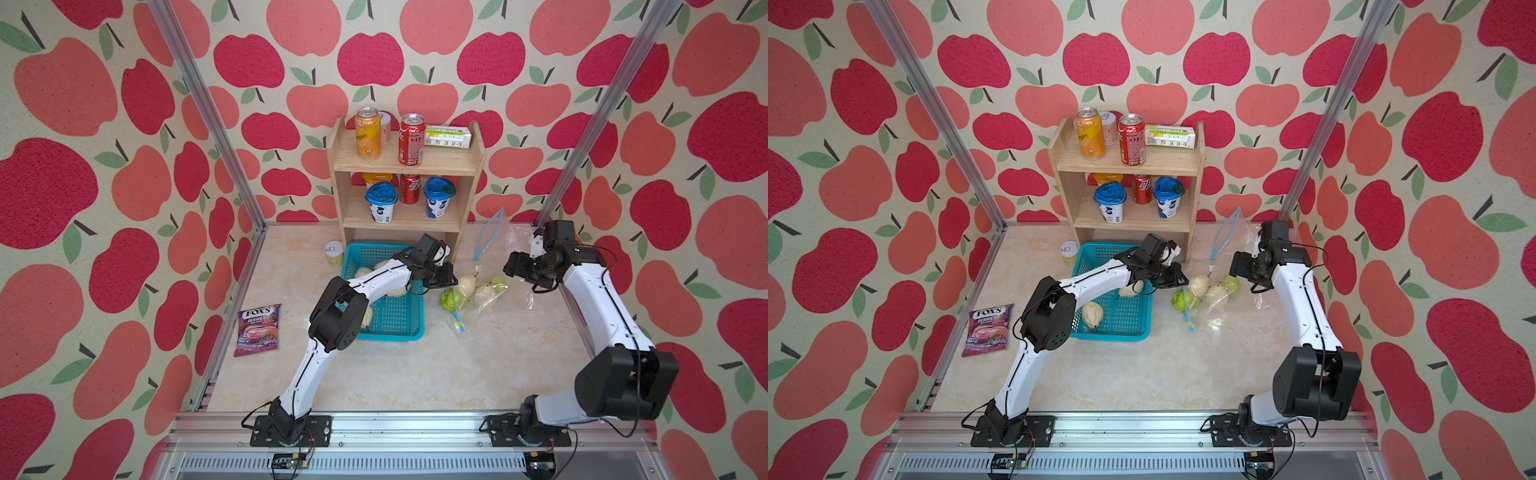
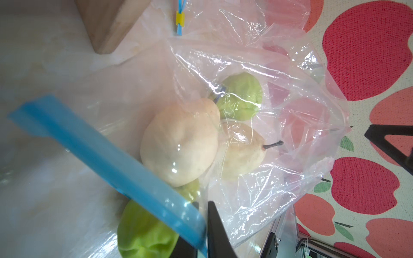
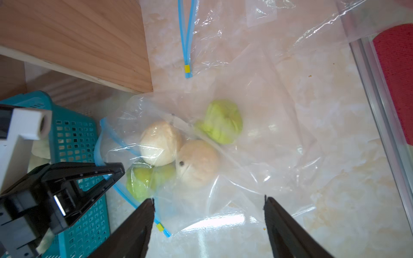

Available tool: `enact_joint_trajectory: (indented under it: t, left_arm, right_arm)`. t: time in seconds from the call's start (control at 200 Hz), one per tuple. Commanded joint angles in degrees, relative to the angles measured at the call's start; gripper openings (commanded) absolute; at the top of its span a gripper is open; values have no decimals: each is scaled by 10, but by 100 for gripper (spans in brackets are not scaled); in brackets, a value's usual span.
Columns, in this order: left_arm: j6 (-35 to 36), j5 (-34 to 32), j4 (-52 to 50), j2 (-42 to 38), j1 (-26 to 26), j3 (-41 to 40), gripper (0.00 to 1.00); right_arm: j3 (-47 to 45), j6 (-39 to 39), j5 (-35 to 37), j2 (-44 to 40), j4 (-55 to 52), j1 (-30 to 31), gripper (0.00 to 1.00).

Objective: Open the zip-top bag and take out the pear
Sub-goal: Adjust the zipper food storage bag at the center of the board, then pick up the pear from the zipper food storage bag.

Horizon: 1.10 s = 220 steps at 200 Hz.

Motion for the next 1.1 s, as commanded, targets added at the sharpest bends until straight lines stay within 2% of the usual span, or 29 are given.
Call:
enact_joint_trajectory:
  t: [0.0, 0.1, 0.165, 0.305, 0.48, 0.56, 0.62, 0.785, 0.896, 1.026, 1.096]
  left_arm:
    - [19, 1, -14, 2, 0, 22, 15]
    - [23, 6, -15, 1, -2, 28, 18]
    - [27, 9, -19, 4, -5, 37, 18]
    - [37, 15, -30, 11, -12, 62, 19]
    - [40, 25, -18, 14, -19, 73, 24]
    - [43, 21, -35, 10, -21, 75, 36]
    - [47, 6, -55, 1, -22, 68, 42]
    - [79, -89, -175, -47, -25, 56, 60]
    - [80, -119, -204, -95, -25, 14, 80]
    - [71, -140, -224, -120, -26, -12, 81]
    - [68, -122, -218, -117, -27, -12, 77]
  right_arm:
    - [-8, 45, -24, -2, 23, 22, 72]
    - [-38, 72, 1, 15, 60, 19, 44]
    - [-57, 88, 3, 31, 85, 2, 37]
    - [-83, 98, 25, 71, 130, -27, 36]
    - [-111, 106, -4, 123, 169, -52, 27]
    - [-128, 108, -10, 139, 186, -56, 26]
    - [-140, 111, -16, 151, 197, -62, 26]
    - [-153, 117, -45, 178, 214, -85, 26]
    - [-155, 116, -48, 180, 215, -92, 28]
    - [-149, 118, -54, 184, 216, -94, 30]
    - [-145, 122, -56, 188, 217, -95, 31]
